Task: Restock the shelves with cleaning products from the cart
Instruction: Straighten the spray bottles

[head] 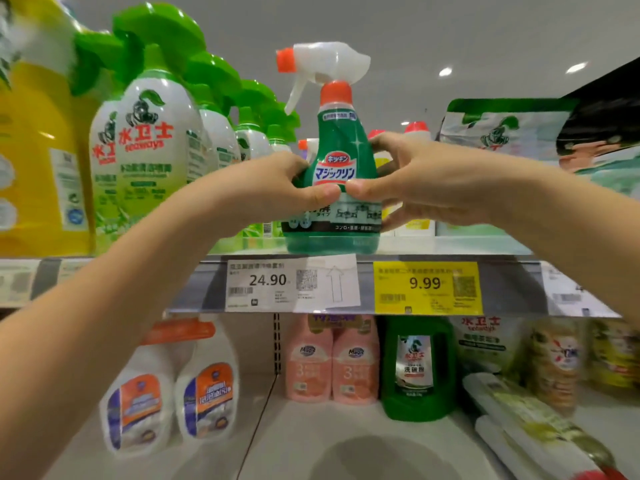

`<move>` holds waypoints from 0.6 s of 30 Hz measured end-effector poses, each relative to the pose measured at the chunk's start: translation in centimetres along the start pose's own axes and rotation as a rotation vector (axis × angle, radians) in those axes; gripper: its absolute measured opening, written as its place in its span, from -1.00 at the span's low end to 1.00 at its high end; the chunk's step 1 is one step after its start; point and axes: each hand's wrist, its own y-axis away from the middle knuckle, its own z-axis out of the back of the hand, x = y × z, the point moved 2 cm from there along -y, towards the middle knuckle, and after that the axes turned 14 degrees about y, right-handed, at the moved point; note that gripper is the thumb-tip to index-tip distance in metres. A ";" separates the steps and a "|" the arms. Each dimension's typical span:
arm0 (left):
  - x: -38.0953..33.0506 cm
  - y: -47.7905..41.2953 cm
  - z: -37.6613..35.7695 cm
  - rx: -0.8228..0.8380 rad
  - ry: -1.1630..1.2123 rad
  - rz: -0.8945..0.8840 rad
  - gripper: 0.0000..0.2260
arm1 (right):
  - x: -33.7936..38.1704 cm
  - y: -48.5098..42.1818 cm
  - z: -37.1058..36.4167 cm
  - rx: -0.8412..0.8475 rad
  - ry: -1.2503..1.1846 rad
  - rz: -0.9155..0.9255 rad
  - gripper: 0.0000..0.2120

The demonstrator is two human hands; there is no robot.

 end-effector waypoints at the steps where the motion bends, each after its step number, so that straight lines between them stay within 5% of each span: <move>1: -0.1 -0.2 0.2 0.005 -0.041 0.018 -0.66 | 0.1 -0.2 0.3 0.018 0.047 -0.016 -0.47; 5: -0.8 -1.4 0.6 0.023 -0.145 0.036 -0.88 | 0.8 -1.4 0.6 0.041 0.255 -0.059 -0.72; 11: -0.3 -4.5 -0.3 -0.046 -0.490 0.015 -0.82 | 0.7 -4.4 0.0 0.066 0.396 -0.171 -0.88; 15: 0.6 -6.4 -1.7 -0.098 -0.711 0.128 -0.62 | -0.1 -7.0 -0.5 0.103 0.432 -0.257 -0.70; 18: 0.6 -7.7 -2.2 -0.073 -0.779 0.127 -0.66 | -0.5 -8.8 -0.5 0.132 0.444 -0.324 -0.63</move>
